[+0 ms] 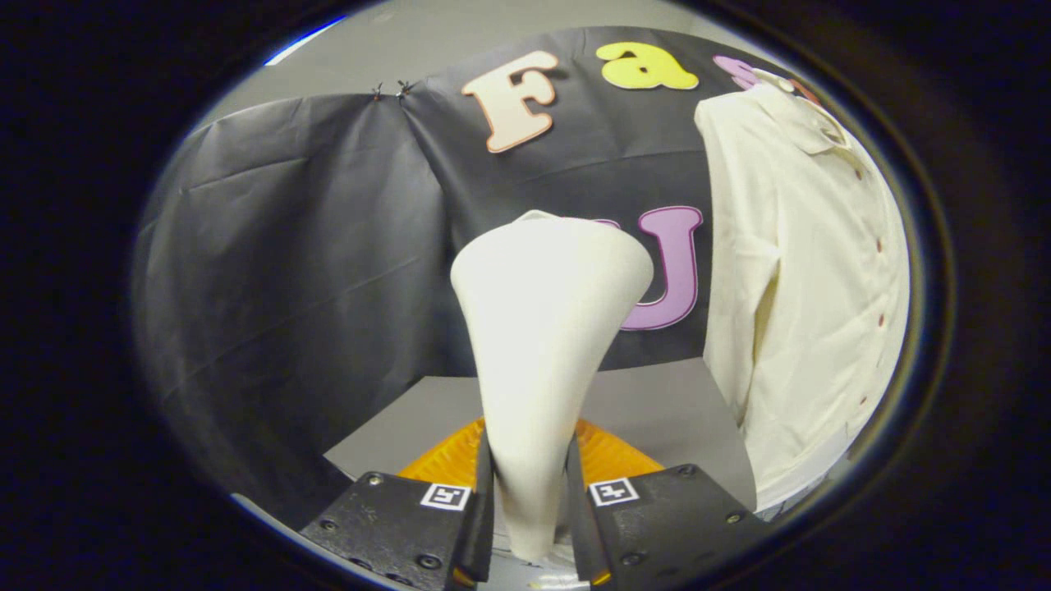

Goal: Iron the clothes twice with a garment steamer, once on the left side and once on the right side.

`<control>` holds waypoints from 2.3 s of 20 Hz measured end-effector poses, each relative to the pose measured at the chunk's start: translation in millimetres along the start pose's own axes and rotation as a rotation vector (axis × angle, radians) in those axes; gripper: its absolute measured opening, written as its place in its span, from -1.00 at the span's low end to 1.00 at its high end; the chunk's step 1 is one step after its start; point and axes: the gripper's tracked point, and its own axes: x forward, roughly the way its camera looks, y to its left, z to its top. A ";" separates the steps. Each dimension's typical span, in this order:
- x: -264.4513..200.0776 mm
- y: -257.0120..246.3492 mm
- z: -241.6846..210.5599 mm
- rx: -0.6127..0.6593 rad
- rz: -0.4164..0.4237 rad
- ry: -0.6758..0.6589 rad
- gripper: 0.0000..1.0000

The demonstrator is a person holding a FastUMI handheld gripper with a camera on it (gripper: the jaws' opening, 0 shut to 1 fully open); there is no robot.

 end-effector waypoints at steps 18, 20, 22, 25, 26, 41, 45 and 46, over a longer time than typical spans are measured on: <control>-168.0 -209.5 146.5 -0.018 -0.402 -0.426 -0.23; -164.7 -229.4 149.6 -0.010 -0.440 -0.425 -0.23; -153.6 -242.6 150.2 -0.026 -0.456 -0.415 -0.23; -122.1 -260.2 146.3 -0.066 -0.467 -0.381 -0.23; -109.3 -264.7 143.4 -0.068 -0.466 -0.366 -0.23; -43.9 -294.1 115.1 0.049 -0.371 -0.331 -0.19; -42.4 -298.3 93.8 0.072 -0.354 -0.300 -0.18; -42.3 -298.6 88.5 0.085 -0.351 -0.289 -0.18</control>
